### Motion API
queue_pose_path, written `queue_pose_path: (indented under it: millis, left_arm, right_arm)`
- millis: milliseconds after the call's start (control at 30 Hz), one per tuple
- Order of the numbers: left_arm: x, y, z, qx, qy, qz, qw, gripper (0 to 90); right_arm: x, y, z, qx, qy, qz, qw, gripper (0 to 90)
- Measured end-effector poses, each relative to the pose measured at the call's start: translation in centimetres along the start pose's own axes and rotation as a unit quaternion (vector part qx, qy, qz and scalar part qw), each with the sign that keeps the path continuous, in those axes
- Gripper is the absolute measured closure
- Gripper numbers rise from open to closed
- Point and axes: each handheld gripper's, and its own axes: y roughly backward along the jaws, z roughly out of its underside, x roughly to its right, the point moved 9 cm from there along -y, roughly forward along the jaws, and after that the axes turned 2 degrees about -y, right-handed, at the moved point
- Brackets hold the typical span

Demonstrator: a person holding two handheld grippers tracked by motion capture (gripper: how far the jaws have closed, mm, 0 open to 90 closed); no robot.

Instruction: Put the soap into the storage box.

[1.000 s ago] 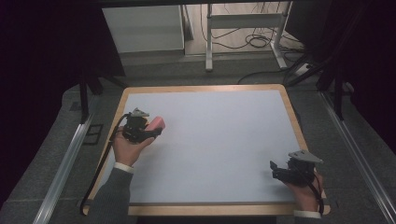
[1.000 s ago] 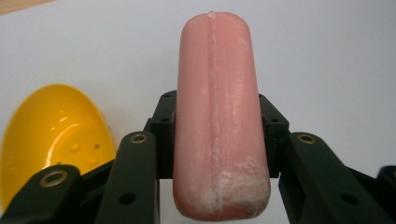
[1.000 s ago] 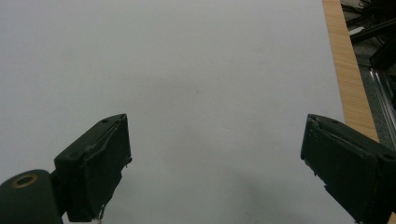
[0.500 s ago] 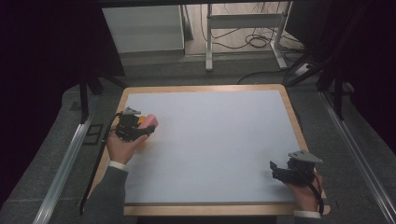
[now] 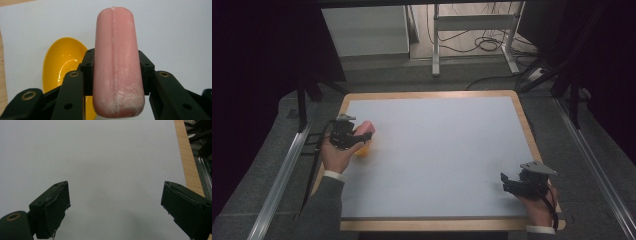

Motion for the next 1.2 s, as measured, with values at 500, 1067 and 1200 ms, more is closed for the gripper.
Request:
queue_pose_path:
  millis: [500, 1067, 1200]
  left_arm:
    - [-2.2, -0.6, 0.1, -0.008, 0.019, -0.023, 0.9995, 60.1]
    - [-3.6, -2.1, 1.5, -0.024, 0.036, -0.040, 0.9983, 60.1]
    - [-3.8, -2.6, 1.8, -0.030, 0.039, -0.042, 0.9979, 60.1]
  right_arm:
    - [0.0, -0.1, 0.1, -0.001, 0.000, 0.002, 1.0000, 8.1]
    - [-0.1, -0.1, 0.1, -0.003, 0.002, 0.002, 1.0000, 8.1]
    - [-0.2, -0.1, 0.1, -0.004, 0.002, 0.002, 1.0000, 8.1]
